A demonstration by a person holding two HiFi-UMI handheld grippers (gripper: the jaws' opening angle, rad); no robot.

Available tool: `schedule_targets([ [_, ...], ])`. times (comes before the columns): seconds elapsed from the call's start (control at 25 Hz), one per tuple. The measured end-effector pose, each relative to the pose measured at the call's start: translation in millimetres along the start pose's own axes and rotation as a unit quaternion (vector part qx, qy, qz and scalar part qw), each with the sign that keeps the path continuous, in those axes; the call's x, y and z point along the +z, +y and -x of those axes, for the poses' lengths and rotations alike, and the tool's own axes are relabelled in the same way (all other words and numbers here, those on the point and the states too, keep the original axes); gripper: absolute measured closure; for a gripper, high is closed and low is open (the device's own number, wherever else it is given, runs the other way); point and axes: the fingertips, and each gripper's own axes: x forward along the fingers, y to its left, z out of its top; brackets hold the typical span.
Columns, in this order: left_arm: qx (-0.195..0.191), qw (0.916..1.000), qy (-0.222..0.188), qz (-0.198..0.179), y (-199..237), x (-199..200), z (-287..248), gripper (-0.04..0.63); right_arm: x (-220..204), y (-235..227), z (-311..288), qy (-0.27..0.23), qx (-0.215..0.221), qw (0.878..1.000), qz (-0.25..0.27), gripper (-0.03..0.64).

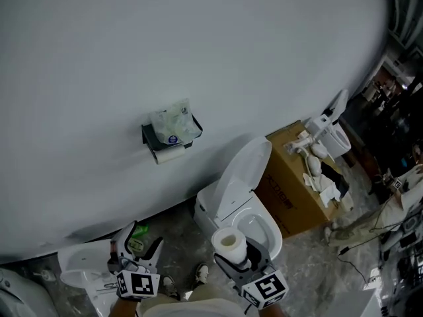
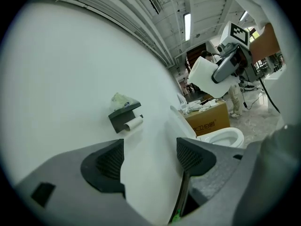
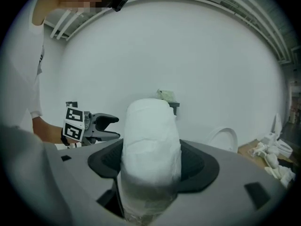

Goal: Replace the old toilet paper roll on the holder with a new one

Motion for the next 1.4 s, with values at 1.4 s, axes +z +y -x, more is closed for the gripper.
schedule_targets([
  [1.4,0.099,0.9668,0.136,-0.192,75,46,-207,0.278,49,-158,-155,-0.063,0.159,0.985,0.007,0.293],
])
